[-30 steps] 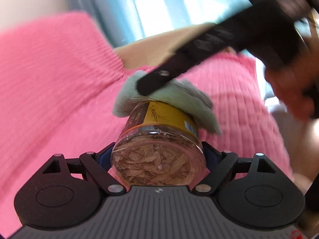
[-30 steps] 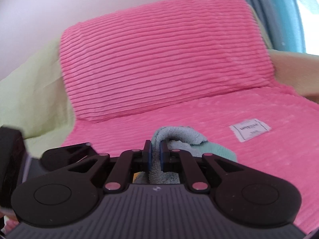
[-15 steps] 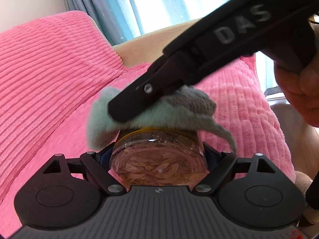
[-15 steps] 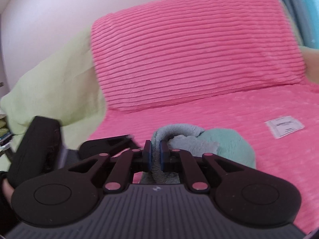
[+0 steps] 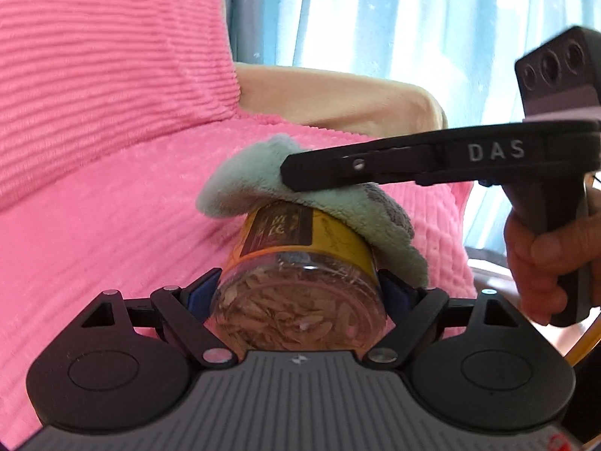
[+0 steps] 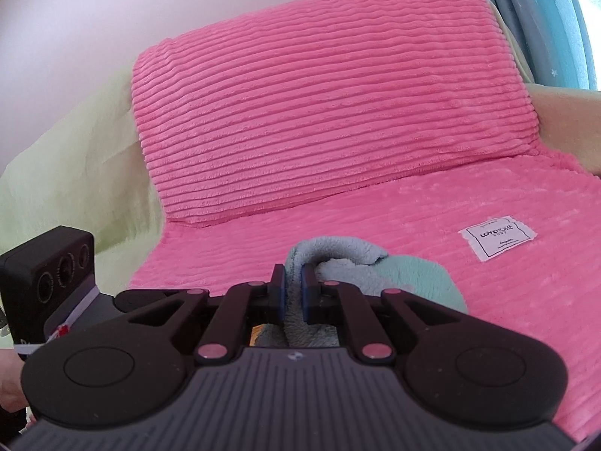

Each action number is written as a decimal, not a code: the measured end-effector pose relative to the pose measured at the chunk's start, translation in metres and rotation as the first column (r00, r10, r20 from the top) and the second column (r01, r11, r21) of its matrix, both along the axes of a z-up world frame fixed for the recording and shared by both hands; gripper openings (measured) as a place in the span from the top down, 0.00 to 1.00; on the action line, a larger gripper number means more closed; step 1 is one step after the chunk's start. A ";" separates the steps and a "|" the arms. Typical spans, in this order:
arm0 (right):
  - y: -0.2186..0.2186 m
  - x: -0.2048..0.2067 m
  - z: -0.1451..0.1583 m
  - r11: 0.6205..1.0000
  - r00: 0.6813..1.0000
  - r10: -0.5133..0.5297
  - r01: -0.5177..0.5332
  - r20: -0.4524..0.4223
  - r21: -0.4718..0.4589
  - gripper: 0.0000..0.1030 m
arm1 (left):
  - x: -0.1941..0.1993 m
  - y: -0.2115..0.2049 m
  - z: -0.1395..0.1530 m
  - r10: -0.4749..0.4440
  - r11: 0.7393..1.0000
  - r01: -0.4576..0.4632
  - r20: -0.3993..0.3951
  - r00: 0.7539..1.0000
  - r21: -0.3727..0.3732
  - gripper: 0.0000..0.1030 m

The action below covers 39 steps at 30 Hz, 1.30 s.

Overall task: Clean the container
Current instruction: 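Wipe the jar's barcode side with the right gripper's cloth while the left holds the jar, then wipe the jar's base with the right gripper's cloth while the left gripper turns the jar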

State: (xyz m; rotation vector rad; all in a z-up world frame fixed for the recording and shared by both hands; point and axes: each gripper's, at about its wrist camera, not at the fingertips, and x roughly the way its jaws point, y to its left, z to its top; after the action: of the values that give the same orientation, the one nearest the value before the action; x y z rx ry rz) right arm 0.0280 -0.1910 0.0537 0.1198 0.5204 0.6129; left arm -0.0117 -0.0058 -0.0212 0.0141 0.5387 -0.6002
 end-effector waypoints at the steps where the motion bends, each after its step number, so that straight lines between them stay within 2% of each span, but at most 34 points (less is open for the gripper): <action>1: 0.001 -0.001 0.000 1.000 1.000 -0.001 0.001 0.002 -0.003 0.95 | -0.001 0.000 -0.001 0.000 1.000 0.000 -0.001 1.000 0.000 0.16; 5: -0.001 -0.003 0.001 0.999 0.999 -0.032 0.032 0.010 -0.010 0.95 | -0.008 -0.010 0.001 -0.014 0.997 0.009 0.062 0.998 0.074 0.17; 7: -0.005 -0.004 0.002 0.998 0.998 -0.061 0.062 0.014 -0.011 0.95 | -0.014 -0.021 0.002 -0.036 0.987 0.016 0.123 0.992 0.162 0.17; 9: -0.009 -0.002 0.001 0.996 0.996 -0.091 0.091 0.009 -0.009 0.95 | -0.022 -0.033 -0.002 -0.069 0.965 0.020 0.179 0.981 0.262 0.17; 10: -0.010 -0.001 0.001 0.995 0.995 -0.102 0.102 0.005 -0.005 0.94 | -0.027 -0.036 -0.003 -0.079 0.957 0.020 0.195 0.978 0.288 0.17; 13: -0.010 0.000 0.001 0.997 0.997 -0.079 0.079 -0.012 0.015 0.93 | -0.033 -0.034 -0.007 -0.081 0.958 0.022 0.193 0.978 0.287 0.17; 16: -0.001 -0.005 0.001 0.999 0.999 0.030 -0.029 -0.027 0.046 0.93 | -0.035 -0.032 -0.005 -0.074 0.963 0.022 0.184 0.980 0.267 0.17; 20: 0.015 -0.015 0.002 0.991 0.991 0.132 -0.132 -0.019 0.013 0.93 | -0.044 -0.033 -0.006 -0.076 0.961 0.023 0.184 0.980 0.275 0.17; 23: 0.013 -0.015 0.002 0.992 0.992 0.122 -0.122 -0.010 -0.008 0.95 | -0.040 -0.042 0.000 -0.080 0.958 0.023 0.188 0.979 0.285 0.17; 27: 0.002 -0.008 0.001 0.999 1.000 -0.012 0.012 0.013 -0.040 0.95 | -0.031 -0.049 0.004 -0.075 0.958 0.019 0.186 0.980 0.285 0.17; 30: -0.002 -0.006 -0.001 0.999 0.999 -0.033 0.033 0.007 -0.027 0.95 | -0.019 -0.045 0.010 -0.053 0.975 0.017 0.153 0.987 0.222 0.17; 33: 0.000 -0.007 0.000 0.999 0.999 -0.029 0.029 0.016 -0.041 0.95 | -0.008 -0.026 0.014 -0.019 0.999 0.016 0.073 0.997 0.052 0.15; 35: -0.002 -0.007 0.000 0.999 1.000 -0.029 0.029 0.012 -0.036 0.95 | -0.002 -0.016 0.013 -0.005 0.999 0.006 0.015 1.000 -0.040 0.15; 37: -0.004 -0.007 0.000 0.999 0.999 -0.031 0.031 0.009 -0.030 0.95 | -0.001 -0.013 0.009 -0.008 0.997 0.006 -0.019 1.000 -0.078 0.17; 39: -0.001 -0.006 0.000 0.999 0.999 -0.034 0.035 0.010 -0.034 0.95 | -0.001 -0.014 0.009 -0.013 0.997 0.011 -0.022 1.000 -0.079 0.17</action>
State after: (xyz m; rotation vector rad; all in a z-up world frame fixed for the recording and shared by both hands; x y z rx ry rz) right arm 0.0215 -0.1923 0.0541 0.0933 0.5191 0.5704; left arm -0.0127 -0.0199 -0.0125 -0.0637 0.5364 -0.6332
